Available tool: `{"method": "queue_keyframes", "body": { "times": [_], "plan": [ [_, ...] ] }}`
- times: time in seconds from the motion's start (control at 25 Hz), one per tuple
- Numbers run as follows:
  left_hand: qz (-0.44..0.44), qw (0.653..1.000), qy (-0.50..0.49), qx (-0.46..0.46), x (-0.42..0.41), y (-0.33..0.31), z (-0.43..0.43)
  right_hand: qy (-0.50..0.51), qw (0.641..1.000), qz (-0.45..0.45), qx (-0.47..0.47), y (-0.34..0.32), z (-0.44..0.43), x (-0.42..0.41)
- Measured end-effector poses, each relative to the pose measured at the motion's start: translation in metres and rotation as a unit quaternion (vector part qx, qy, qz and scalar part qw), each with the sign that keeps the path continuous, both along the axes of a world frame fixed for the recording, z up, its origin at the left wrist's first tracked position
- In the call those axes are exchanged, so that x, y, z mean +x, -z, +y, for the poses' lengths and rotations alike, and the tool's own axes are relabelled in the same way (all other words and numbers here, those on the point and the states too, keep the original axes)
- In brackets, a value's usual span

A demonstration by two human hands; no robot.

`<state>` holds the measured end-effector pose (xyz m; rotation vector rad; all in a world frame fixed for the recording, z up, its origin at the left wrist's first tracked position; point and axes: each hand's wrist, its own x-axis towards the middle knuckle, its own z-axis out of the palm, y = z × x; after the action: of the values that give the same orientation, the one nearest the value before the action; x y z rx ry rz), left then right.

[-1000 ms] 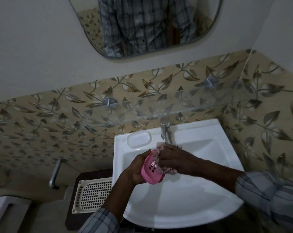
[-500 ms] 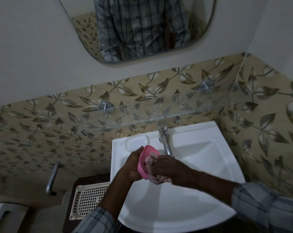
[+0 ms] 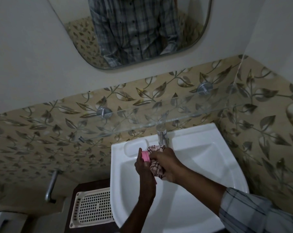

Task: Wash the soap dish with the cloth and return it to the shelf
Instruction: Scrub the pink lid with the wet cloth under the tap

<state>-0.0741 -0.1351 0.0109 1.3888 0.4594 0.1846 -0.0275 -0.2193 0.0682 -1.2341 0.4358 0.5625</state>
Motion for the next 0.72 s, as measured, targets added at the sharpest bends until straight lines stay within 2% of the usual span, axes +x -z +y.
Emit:
{"method": "queue_keyframes", "body": {
  "times": [0.08, 0.2, 0.28, 0.36, 0.44, 0.48, 0.52, 0.56, 0.6, 0.64, 0.68, 0.72],
  "plan": [
    [-0.005, 0.999, -0.016, 0.047, 0.004, 0.001, 0.006, -0.018, 0.999, -0.046, 0.017, -0.007, -0.002, -0.012],
    [-0.011, 0.991, 0.02, 0.129, 0.007, -0.001, 0.02, -0.035, 0.991, -0.096, 0.089, -0.006, -0.005, -0.022],
    [-0.006, 0.99, 0.048, 0.133, 0.008, -0.004, 0.022, -0.015, 0.99, -0.114, 0.076, 0.002, -0.003, -0.019],
    [0.04, 0.998, 0.016, 0.047, 0.006, 0.002, 0.027, -0.007, 0.991, -0.137, 0.011, 0.011, -0.005, -0.015],
    [0.162, 0.981, -0.022, -0.104, 0.007, 0.008, 0.05, -0.063, 0.965, -0.236, -0.097, 0.013, -0.013, -0.014],
    [0.245, 0.941, -0.003, -0.233, 0.012, 0.01, 0.063, -0.117, 0.937, -0.289, -0.158, 0.016, -0.019, -0.014],
    [0.302, 0.883, 0.049, -0.356, 0.014, 0.005, 0.073, -0.19, 0.897, -0.341, -0.205, 0.021, -0.024, -0.017],
    [0.323, 0.832, 0.1, -0.44, 0.013, -0.005, 0.08, -0.268, 0.847, -0.389, -0.244, 0.026, -0.029, -0.021],
    [0.334, 0.808, 0.128, -0.469, 0.018, -0.015, 0.08, -0.317, 0.794, -0.436, -0.279, 0.036, -0.031, -0.027],
    [0.344, 0.811, 0.134, -0.454, 0.02, -0.024, 0.074, -0.327, 0.762, -0.468, -0.305, 0.044, -0.029, -0.033],
    [0.339, 0.82, 0.131, -0.442, 0.02, -0.029, 0.067, -0.303, 0.765, -0.477, -0.31, 0.049, -0.023, -0.04],
    [0.326, 0.831, 0.115, -0.435, 0.018, -0.032, 0.059, -0.243, 0.811, -0.44, -0.298, 0.05, -0.014, -0.049]
  ]
}}
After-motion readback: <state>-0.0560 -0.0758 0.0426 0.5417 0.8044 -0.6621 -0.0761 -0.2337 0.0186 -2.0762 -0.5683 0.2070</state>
